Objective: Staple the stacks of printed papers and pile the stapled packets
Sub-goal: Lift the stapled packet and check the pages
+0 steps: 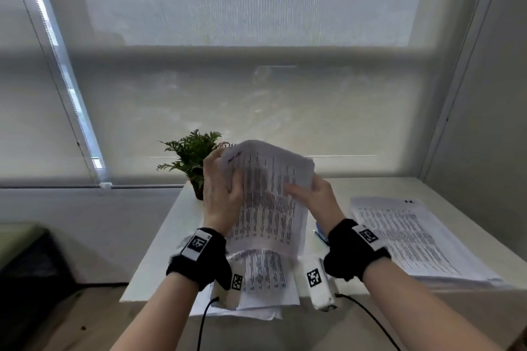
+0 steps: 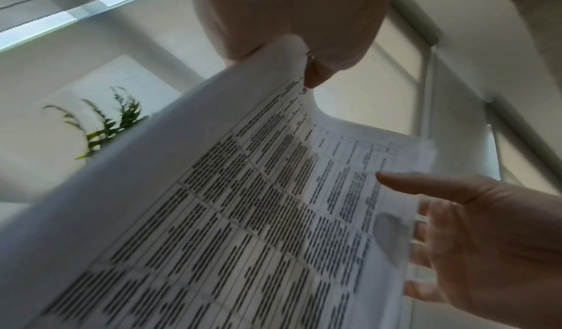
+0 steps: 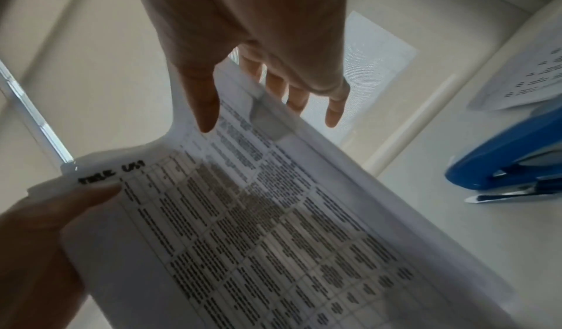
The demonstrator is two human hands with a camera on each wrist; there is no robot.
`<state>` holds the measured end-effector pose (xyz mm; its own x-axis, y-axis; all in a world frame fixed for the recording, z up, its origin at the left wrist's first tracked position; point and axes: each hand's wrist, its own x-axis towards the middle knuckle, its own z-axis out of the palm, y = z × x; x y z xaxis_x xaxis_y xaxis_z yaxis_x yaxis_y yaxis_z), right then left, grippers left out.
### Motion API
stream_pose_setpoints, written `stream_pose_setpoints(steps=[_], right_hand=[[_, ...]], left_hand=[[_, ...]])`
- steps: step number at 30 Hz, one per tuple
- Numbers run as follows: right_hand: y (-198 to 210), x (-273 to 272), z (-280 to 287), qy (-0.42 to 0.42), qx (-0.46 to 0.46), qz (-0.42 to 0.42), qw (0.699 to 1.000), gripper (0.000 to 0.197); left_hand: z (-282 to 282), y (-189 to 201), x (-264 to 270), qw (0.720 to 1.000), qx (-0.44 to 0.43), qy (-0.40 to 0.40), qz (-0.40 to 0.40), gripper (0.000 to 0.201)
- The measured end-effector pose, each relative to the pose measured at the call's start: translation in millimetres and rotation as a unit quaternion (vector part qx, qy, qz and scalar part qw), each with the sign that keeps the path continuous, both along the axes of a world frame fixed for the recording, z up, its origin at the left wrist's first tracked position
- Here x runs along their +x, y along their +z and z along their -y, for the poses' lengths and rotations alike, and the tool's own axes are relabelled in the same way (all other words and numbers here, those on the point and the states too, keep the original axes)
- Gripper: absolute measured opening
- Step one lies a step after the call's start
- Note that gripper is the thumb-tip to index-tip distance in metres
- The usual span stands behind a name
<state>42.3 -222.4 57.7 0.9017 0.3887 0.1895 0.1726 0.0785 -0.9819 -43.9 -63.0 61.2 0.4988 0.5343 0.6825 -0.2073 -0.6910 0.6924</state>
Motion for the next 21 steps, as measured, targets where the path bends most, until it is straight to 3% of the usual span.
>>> stream_pose_setpoints(steps=[5, 9, 12, 14, 17, 21], right_hand=[[2.0, 6.6, -9.0, -0.030, -0.012, -0.009, 0.999, 0.019], [10.5, 4.6, -12.3, -0.061, -0.022, 0.024, 0.998, 0.030], [17.1, 0.5, -4.8, -0.109, -0.052, 0.177, 0.977, 0.060], [20.5, 0.1, -4.1, -0.103, -0.106, 0.293, 0.945, 0.070], [21.3, 4.3, -11.3, -0.114, -0.172, 0.372, 0.905, 0.062], [24.1, 2.2, -18.2, -0.147, -0.112, 0.432, 0.883, 0.046]], left_hand=[[-6.4, -6.7, -3.0, 0.985, -0.159, 0.024, -0.060, 0.045], [-7.9, -2.0, -1.0, 0.982, -0.184, 0.013, -0.027, 0.041], [-8.5, 2.2, -4.0, 0.992, -0.124, 0.027, -0.009, 0.057], [-9.9, 4.6, -4.7, 0.999, -0.027, 0.031, -0.007, 0.072], [-13.7, 4.7, -2.3, 0.992, 0.114, 0.034, -0.035, 0.080], [-17.3, 4.7, -4.7, 0.987, 0.148, 0.054, -0.042, 0.069]])
